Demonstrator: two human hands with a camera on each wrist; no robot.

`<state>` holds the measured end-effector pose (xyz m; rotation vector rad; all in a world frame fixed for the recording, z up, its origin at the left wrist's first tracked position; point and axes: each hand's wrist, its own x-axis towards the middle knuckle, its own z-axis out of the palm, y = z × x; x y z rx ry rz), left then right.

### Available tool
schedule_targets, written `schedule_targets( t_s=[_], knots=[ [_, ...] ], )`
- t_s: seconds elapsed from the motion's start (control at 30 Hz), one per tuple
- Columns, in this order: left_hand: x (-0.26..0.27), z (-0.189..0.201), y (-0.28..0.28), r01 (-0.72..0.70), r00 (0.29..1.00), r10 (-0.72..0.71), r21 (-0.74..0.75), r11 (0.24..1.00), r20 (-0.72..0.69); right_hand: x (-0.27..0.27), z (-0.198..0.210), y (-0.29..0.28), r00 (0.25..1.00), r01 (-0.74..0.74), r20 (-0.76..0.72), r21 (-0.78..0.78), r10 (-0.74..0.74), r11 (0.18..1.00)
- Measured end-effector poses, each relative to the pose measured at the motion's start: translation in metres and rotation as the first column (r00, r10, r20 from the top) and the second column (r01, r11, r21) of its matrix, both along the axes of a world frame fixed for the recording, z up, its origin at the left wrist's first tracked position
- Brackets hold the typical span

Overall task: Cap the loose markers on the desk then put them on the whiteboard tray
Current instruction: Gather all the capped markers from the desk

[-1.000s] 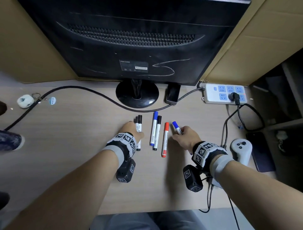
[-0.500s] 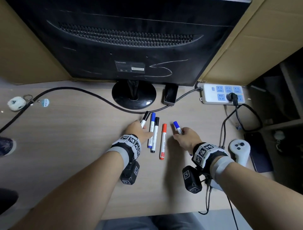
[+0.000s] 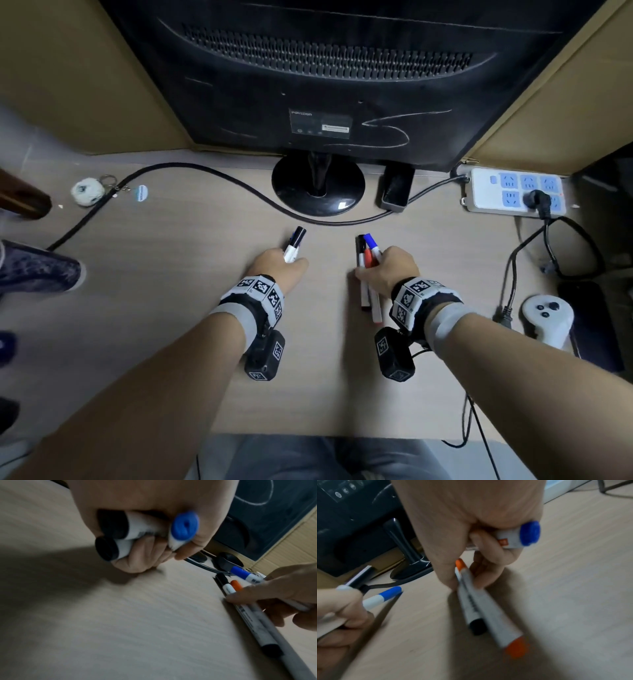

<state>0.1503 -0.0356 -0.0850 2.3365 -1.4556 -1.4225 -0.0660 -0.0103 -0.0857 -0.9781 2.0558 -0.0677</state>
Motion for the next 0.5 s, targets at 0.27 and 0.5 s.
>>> schedule_targets(
  t_s=[0.27, 0.5],
  knots=[
    [0.017, 0.004, 0.001, -0.137, 0.945, 0.104, -0.086, 0.987, -0.309, 0.026, 0.000, 0.004, 0.978, 0.073, 0.209, -0.217, -0.027, 0.973],
    [0.017, 0.019, -0.016, -0.177, 0.846, 0.035, -0.218, 0.960, -0.532, 0.052, 0.022, -0.006, 0.819, 0.363, 0.570, -0.417, -0.072, 0.833]
  ],
)
